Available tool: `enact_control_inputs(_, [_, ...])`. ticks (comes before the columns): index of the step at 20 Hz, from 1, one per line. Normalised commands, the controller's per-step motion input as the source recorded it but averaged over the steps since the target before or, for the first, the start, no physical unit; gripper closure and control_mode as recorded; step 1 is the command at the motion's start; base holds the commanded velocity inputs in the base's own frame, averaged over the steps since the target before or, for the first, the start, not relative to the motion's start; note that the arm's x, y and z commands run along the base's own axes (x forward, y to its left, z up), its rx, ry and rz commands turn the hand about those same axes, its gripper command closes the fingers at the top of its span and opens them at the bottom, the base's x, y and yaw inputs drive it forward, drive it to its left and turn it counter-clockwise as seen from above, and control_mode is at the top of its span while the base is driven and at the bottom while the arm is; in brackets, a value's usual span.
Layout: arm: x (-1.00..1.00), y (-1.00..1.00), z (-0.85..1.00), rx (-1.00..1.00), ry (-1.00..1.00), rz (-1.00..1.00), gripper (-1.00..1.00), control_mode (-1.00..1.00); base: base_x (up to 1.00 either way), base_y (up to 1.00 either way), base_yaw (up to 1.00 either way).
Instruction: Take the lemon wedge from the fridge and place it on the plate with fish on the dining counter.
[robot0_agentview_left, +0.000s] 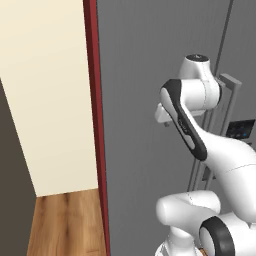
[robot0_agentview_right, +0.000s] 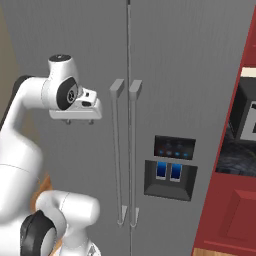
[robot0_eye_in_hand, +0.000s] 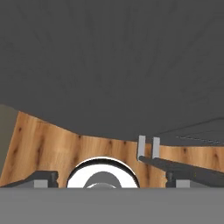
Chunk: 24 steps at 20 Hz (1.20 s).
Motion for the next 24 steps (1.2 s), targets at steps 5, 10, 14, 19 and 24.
enact_control_inputs(5, [-0.23, -0.14, -0.08, 0.00, 0.00, -0.01, -1.00, -1.00, 0.00, 0.00, 0.00])
enact_control_inputs(10, [0.35, -0.01, 0.00, 0.00, 0.00, -0.03, -1.00, -1.00, 0.00, 0.00, 0.00])
enact_control_inputs(14, [0.00, 0.00, 0.00, 0.00, 0.00, 0.00, -1.00, -1.00, 0.00, 0.00, 0.00])
enact_control_inputs(19, [-0.02, -0.01, 0.00, 0.00, -0.08, 0.00, -1.00, -1.00, 0.00, 0.00, 0.00])
enact_control_inputs(24, [-0.01, 0.00, 0.00, 0.00, -0.02, 0.00, -1.00, 1.00, -0.33, -0.11, 0.00])
